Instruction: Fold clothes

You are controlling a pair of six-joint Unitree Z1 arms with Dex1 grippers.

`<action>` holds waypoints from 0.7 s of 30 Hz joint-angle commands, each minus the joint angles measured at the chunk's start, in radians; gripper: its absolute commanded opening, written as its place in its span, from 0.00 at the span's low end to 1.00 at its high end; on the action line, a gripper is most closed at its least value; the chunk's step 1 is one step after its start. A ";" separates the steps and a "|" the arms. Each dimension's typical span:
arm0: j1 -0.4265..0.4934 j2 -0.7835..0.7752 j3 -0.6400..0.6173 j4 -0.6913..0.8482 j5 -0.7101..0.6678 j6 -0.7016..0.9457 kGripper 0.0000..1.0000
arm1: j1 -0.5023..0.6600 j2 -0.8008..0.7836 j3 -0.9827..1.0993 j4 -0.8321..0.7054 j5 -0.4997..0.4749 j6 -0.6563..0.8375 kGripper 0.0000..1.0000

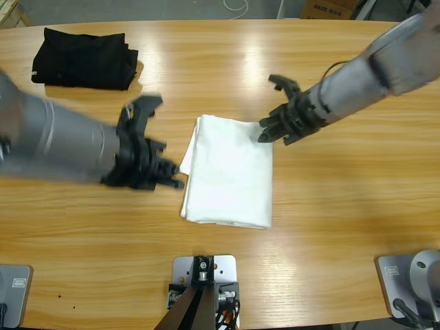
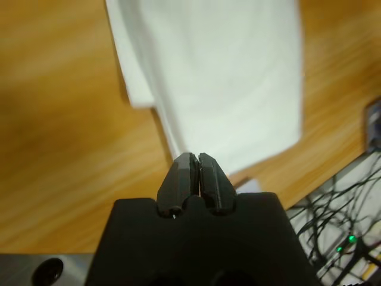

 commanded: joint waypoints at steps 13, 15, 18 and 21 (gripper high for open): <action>0.093 0.350 -0.336 -0.002 -0.124 0.083 0.00 | 0.377 -0.199 0.466 -0.460 -0.111 0.411 0.00; 0.094 0.347 -0.329 -0.001 -0.126 0.083 0.00 | 0.379 -0.153 0.466 -0.503 -0.107 0.412 0.00; 0.094 0.338 -0.311 -0.001 -0.126 0.083 0.00 | 0.381 -0.089 0.467 -0.557 -0.108 0.412 0.00; 0.101 0.319 -0.283 -0.001 -0.126 0.083 0.00 | 0.381 -0.021 0.467 -0.586 -0.116 0.412 0.00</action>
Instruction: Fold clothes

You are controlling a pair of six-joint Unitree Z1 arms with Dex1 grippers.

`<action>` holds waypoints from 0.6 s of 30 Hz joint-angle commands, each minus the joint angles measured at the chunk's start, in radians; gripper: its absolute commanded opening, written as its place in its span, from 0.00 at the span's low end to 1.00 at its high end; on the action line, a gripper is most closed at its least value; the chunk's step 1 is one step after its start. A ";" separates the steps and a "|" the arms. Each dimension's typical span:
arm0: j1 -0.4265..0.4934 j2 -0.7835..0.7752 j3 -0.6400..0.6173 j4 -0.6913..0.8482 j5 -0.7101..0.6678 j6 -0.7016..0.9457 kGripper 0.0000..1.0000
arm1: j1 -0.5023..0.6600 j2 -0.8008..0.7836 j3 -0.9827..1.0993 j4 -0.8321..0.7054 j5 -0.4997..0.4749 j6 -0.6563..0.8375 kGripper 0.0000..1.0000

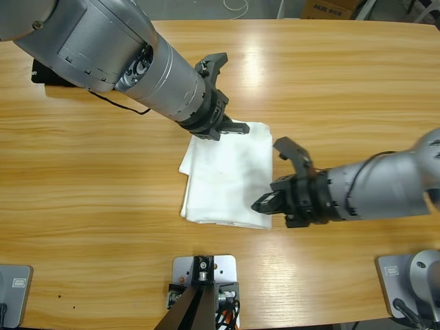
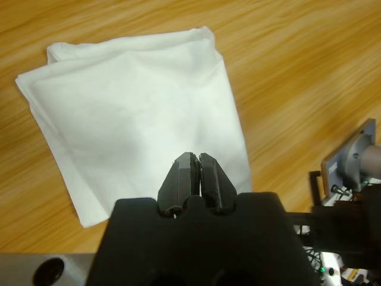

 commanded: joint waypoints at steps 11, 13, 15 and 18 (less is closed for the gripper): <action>0.041 0.007 0.066 -0.004 -0.032 0.013 0.00 | 0.013 0.318 0.031 -0.198 -0.016 0.012 0.00; 0.040 0.014 0.063 -0.005 -0.032 0.010 0.00 | 0.013 0.321 0.033 -0.200 -0.013 0.012 0.00; 0.041 0.024 0.054 -0.007 -0.038 0.010 0.00 | 0.013 0.322 0.034 -0.200 -0.012 0.012 0.00; 0.034 0.053 0.044 -0.008 -0.047 0.008 0.00 | 0.013 0.324 0.037 -0.200 -0.010 0.012 0.00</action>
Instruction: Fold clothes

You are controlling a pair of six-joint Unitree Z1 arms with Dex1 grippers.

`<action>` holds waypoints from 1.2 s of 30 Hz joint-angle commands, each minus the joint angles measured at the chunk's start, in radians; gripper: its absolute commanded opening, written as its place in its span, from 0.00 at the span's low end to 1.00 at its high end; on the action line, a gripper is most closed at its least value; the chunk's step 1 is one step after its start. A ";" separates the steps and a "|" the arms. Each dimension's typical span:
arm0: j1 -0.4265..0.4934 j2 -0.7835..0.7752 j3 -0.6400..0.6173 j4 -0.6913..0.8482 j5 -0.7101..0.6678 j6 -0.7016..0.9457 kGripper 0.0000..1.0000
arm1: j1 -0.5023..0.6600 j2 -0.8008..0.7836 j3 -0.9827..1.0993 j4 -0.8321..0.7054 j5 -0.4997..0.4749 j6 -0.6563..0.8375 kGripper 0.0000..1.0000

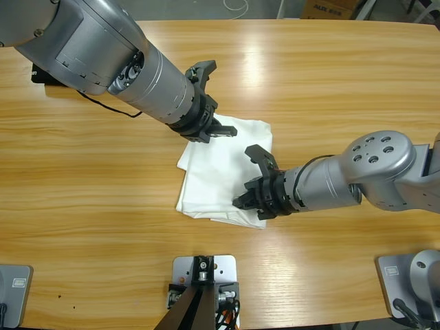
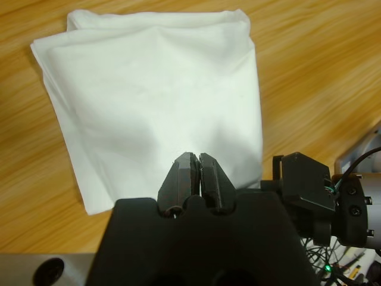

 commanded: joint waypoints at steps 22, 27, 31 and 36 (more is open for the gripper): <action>0.011 0.286 -0.121 0.091 -0.071 -0.022 0.00 | 0.008 0.047 0.059 0.013 0.015 0.010 0.00; 0.059 0.291 -0.135 0.150 -0.031 -0.031 0.00 | 0.005 0.041 0.060 0.019 0.016 0.010 0.00; 0.090 0.292 -0.136 0.162 -0.027 -0.034 0.00 | 0.000 0.038 0.060 0.023 0.017 0.010 0.00; 0.117 0.311 -0.172 0.160 -0.016 -0.049 0.00 | 0.000 0.024 0.059 0.047 0.021 0.010 0.00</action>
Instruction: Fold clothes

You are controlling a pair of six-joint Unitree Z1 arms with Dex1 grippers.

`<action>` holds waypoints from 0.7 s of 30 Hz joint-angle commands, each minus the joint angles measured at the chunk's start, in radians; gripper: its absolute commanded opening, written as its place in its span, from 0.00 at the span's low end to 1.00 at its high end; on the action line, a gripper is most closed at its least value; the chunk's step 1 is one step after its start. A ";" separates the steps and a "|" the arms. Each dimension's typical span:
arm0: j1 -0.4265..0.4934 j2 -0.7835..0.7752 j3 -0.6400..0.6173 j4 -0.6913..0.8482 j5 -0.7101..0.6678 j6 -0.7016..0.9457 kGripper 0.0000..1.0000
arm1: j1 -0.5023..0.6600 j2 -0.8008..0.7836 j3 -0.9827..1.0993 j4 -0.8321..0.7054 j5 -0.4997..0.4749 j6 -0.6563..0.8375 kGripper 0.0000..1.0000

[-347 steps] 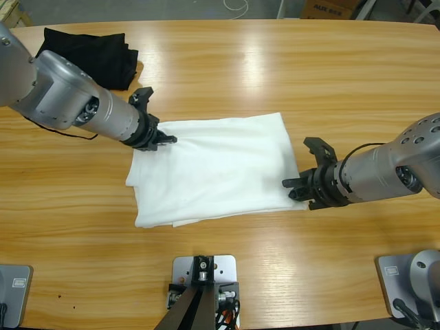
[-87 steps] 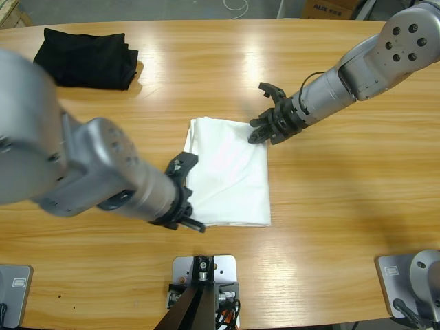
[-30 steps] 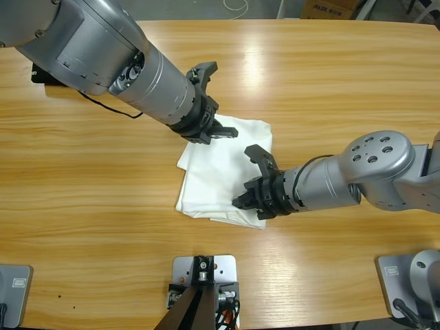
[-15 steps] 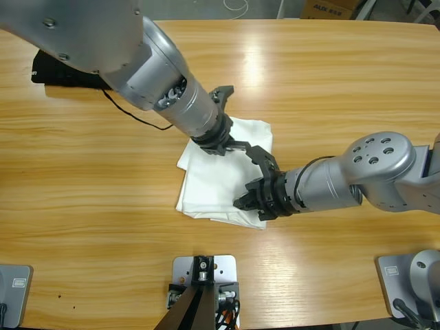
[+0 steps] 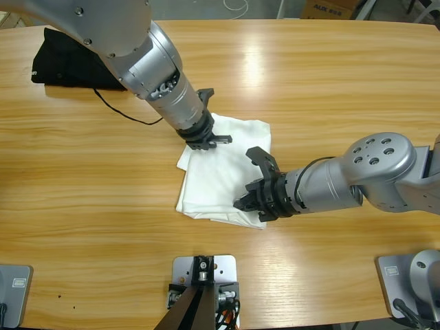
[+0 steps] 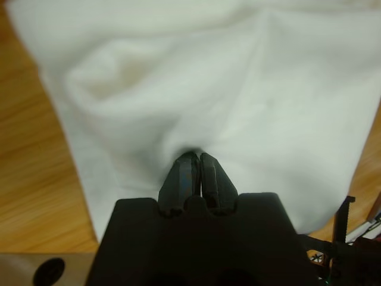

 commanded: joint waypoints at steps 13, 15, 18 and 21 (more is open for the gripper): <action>0.193 0.058 -0.023 0.012 0.078 -0.039 0.00 | 0.000 -0.066 0.043 0.155 0.005 -0.007 0.00; 0.207 -0.030 0.028 0.009 0.106 -0.025 0.00 | 0.000 -0.094 0.043 0.155 -0.023 -0.007 0.00; 0.234 -0.193 0.137 0.003 0.127 0.001 0.00 | 0.000 -0.161 0.033 0.166 -0.069 -0.008 0.47; 0.263 -0.362 0.266 0.003 0.127 0.049 0.00 | 0.000 -0.240 -0.029 0.257 -0.099 -0.045 1.00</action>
